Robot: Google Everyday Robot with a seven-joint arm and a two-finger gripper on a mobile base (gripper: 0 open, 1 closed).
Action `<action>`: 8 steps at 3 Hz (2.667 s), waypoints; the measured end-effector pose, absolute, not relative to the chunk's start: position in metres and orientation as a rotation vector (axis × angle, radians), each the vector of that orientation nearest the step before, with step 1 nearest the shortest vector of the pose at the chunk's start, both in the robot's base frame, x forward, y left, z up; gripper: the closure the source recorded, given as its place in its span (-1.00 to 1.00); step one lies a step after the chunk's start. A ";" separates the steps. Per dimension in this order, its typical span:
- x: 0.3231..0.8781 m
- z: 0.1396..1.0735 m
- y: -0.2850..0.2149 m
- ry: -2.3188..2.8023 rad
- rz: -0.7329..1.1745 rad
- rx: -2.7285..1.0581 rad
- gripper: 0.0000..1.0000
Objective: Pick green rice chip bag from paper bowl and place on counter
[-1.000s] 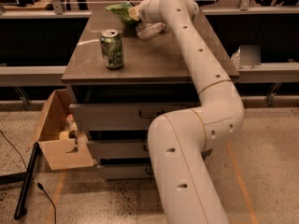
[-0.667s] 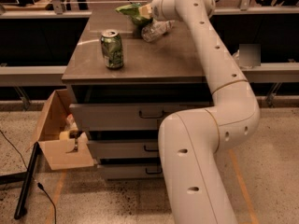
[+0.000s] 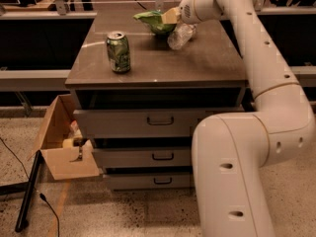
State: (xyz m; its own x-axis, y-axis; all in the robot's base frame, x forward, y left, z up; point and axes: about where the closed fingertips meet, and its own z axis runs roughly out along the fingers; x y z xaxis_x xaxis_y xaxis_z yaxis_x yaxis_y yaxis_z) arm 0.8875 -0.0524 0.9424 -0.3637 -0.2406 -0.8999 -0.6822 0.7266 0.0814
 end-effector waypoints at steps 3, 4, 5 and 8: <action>0.790 0.943 -0.047 1.975 0.749 -0.785 -0.16; 0.770 0.942 -0.045 1.977 0.759 -0.781 -0.59; 0.758 0.938 -0.042 1.982 0.756 -0.782 -1.00; 0.752 0.918 -0.134 2.108 0.538 -0.472 -1.00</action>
Offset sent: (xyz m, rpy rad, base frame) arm -0.1454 0.0080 -0.0103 0.0738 0.1254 0.1568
